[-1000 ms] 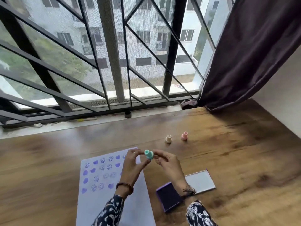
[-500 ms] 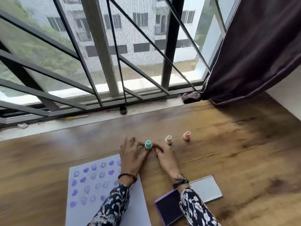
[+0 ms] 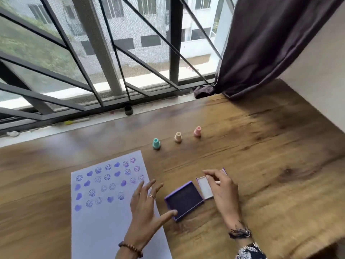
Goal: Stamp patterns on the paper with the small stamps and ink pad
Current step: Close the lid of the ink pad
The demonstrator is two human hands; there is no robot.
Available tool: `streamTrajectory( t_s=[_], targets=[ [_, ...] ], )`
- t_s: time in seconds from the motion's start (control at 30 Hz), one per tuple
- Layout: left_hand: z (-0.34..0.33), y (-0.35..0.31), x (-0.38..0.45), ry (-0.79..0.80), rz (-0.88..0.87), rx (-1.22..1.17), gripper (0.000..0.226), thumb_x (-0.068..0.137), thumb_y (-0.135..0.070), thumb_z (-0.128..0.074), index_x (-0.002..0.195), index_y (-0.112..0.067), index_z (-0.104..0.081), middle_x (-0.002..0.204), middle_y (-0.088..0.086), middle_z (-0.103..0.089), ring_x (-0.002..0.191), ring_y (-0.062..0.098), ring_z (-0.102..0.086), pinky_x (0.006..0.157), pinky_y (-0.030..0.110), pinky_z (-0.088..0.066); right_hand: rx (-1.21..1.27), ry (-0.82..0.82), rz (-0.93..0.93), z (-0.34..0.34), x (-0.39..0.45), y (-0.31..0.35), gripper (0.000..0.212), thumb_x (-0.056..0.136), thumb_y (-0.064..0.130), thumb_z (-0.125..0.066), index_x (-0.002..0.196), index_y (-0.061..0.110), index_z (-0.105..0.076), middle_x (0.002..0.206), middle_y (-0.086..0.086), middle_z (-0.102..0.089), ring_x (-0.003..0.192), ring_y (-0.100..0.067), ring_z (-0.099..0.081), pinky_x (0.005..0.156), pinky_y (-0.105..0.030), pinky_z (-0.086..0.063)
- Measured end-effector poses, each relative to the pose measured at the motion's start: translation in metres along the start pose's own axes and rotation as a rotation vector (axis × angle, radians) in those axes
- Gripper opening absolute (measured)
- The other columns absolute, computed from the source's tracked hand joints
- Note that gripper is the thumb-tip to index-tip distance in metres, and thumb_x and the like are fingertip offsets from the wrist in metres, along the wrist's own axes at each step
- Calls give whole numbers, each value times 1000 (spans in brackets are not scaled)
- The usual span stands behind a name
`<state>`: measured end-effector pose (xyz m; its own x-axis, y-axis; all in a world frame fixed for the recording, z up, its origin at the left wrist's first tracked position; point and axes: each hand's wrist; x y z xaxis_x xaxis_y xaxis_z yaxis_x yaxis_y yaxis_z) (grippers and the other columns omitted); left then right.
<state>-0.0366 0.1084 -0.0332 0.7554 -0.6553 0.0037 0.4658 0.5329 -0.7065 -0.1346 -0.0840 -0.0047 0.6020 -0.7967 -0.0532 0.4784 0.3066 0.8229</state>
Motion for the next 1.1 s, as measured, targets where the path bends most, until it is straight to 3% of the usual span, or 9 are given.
streamTrajectory(
  t_s=[0.13, 0.2, 0.27, 0.37, 0.47, 0.6, 0.73, 0.93, 1.1],
  targets=[
    [-11, 3, -18, 119, -23, 123, 92, 52, -81, -52, 130, -44, -22, 141, -19, -19, 135, 5, 4, 115, 41, -4, -54, -98, -51, 14, -19, -23, 20, 84, 4, -59, 90, 21, -68, 89, 4, -69, 78, -13, -60, 65, -11, -40],
    [-13, 3, -19, 117, -21, 173, 91, 58, -73, -61, 135, -40, -23, 146, -16, -19, 135, 5, 5, 115, 41, -1, -79, -153, -105, 19, -23, -30, 20, 82, 5, -59, 96, 18, -65, 90, -5, -69, 79, -21, -61, 70, -27, -45],
    [-14, 2, -18, 80, -18, 179, 83, 64, -62, -67, 133, -36, -31, 147, -11, -26, 138, 9, 1, 116, 44, -4, -102, -188, -142, 23, -25, -36, 26, 80, 5, -63, 104, 12, -61, 88, -10, -68, 81, -28, -61, 72, -34, -45],
    [-15, -3, -17, 19, 2, 137, 78, 61, -58, -71, 129, -30, -43, 143, -6, -37, 141, 19, -11, 115, 47, -11, -116, -187, -184, 26, -24, -39, 33, 79, 10, -66, 112, 9, -58, 92, -11, -65, 87, -30, -59, 74, -33, -42],
    [-16, -6, -18, -1, 20, 142, 77, 59, -59, -65, 127, -27, -46, 142, -6, -39, 141, 22, -14, 115, 48, -12, -139, -166, -187, 27, -20, -40, 28, 79, 11, -67, 106, 10, -63, 97, -13, -59, 88, -29, -56, 70, -28, -36],
    [-19, -4, -19, -16, 39, 142, 74, 61, -55, -73, 125, -28, -47, 142, -6, -40, 141, 21, -14, 113, 45, -10, 23, -183, -183, 27, -17, -32, 20, 80, 11, -65, 99, 14, -63, 102, -10, -58, 83, -24, -59, 70, -29, -43],
    [-22, -4, -20, -47, 69, 149, 72, 60, -53, -76, 123, -31, -48, 142, -5, -38, 141, 19, -12, 113, 42, -8, 194, -253, 38, 27, -25, -6, 15, 84, 9, -61, 89, 23, -60, 88, 1, -68, 77, -11, -66, 63, -14, -48],
    [-33, -8, -23, -115, 117, 148, 73, 59, -61, -72, 123, -33, -48, 149, 0, -27, 142, 19, -8, 113, 41, -7, -324, -130, 728, 6, -57, -7, 10, 81, 19, -66, 90, 21, -63, 81, 6, -68, 77, -7, -60, 65, -20, -49],
    [-24, 1, -21, -90, 101, 95, 62, 64, -52, -73, 119, -37, -52, 147, -2, -30, 142, 21, -8, 113, 45, -7, -428, 26, 893, -9, -69, -30, 20, 68, 17, -80, 85, 21, -70, 82, 5, -71, 79, -9, -66, 66, -21, -54]
  ],
)
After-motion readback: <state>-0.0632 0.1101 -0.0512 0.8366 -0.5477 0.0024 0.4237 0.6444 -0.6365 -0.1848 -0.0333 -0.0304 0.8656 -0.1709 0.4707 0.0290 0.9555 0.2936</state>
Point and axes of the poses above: each hand's wrist, its own x-axis towards the middle knuckle, its own z-axis out of the back of the hand, y = z × x
